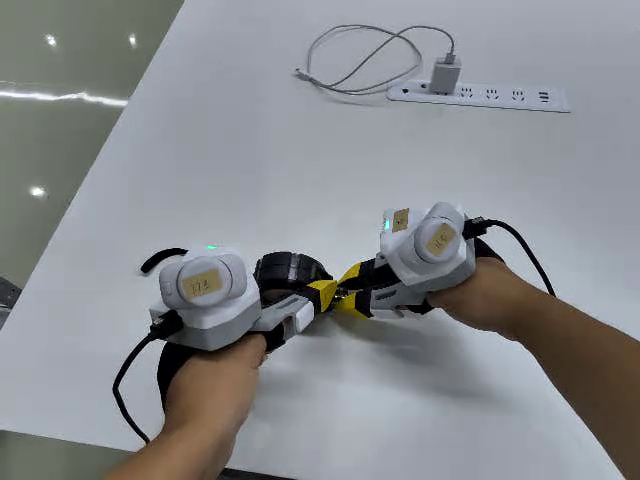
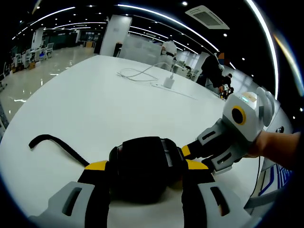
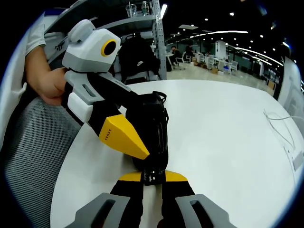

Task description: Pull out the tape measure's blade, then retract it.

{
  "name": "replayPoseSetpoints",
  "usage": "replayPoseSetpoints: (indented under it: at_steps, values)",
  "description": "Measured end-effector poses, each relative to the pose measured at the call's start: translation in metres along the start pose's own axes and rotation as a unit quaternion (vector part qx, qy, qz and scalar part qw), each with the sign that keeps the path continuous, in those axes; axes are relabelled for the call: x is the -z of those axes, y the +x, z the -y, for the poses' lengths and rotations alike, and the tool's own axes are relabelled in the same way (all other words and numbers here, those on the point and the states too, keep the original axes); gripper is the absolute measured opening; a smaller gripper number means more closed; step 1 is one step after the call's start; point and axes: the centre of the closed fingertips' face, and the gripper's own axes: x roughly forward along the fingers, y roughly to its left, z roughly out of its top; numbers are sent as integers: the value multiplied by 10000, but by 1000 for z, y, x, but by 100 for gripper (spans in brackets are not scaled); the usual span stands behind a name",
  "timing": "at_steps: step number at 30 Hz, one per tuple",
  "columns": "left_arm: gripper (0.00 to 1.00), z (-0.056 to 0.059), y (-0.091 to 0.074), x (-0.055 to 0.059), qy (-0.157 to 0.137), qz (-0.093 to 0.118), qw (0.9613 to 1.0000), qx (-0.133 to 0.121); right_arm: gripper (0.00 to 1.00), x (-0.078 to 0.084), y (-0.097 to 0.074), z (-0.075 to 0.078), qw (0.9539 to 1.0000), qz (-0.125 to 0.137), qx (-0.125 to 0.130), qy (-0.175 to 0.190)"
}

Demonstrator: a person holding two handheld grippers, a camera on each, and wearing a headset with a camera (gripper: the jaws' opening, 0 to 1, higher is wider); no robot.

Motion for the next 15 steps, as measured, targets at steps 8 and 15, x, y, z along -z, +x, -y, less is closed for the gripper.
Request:
replayPoseSetpoints:
  at_steps: [8, 15]
  values:
    - [58, 1, -1, 0, 10, 34, 10000, 12, 11, 0, 0, 0, 10000, -36, 30, -42]
    - [59, 2, -1, 0, 64, 82, 9999, 74, 12, 1, 0, -3, 10000, -65, 5, -22]
